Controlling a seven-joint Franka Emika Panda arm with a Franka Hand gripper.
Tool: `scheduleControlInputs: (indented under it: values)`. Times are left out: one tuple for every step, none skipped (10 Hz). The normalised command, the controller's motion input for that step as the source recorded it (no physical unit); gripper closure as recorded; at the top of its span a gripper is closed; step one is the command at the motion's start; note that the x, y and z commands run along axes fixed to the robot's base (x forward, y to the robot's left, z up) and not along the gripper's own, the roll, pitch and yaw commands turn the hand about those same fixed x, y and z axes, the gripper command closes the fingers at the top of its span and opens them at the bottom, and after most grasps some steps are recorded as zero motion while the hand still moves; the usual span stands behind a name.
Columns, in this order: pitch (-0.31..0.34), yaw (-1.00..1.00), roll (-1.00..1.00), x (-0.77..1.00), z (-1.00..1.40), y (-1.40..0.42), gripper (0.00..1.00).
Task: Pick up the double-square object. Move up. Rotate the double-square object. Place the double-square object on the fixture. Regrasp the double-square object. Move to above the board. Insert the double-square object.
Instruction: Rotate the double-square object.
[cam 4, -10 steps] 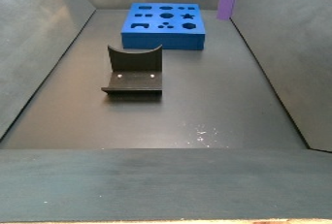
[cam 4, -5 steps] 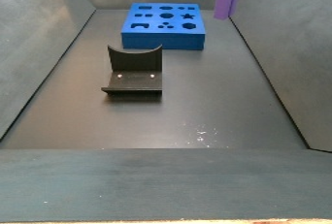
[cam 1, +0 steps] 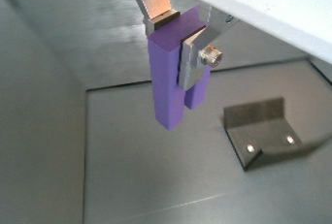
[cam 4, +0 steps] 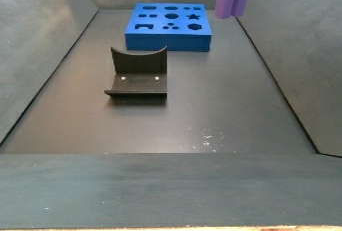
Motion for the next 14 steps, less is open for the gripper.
scheduleControlInputs:
  values:
    - [-0.007,-0.77,0.02,-0.02,0.00,0.02,1.00]
    - [-0.007,-0.60,0.02,-0.02,0.00,0.02,1.00]
    - [-0.007,-0.29,0.02,-0.02,0.00,0.02,1.00]
    - [0.000,-1.00,0.00,0.00,0.00,0.00,1.00]
    - [-0.001,-1.00,-0.01,0.00,0.00,0.00,1.00]
    - [0.000,-1.00,-0.01,0.00,0.00,0.00,1.00]
    - [0.001,-0.78,-0.01,0.00,0.00,0.00,1.00]
    - [0.002,-0.61,-0.01,0.00,0.00,0.00,1.00]
    - [0.002,-0.35,-0.01,0.00,0.00,0.01,1.00]
    - [0.002,-0.20,-0.01,0.00,0.00,0.01,1.00]
    - [0.000,0.00,0.00,0.00,-1.00,0.00,1.00]
    - [-0.004,0.03,0.00,0.00,-1.00,0.00,1.00]
    - [-0.021,0.03,0.00,0.02,-1.00,0.00,1.00]
    - [-0.023,0.03,0.01,0.02,-1.00,0.00,1.00]
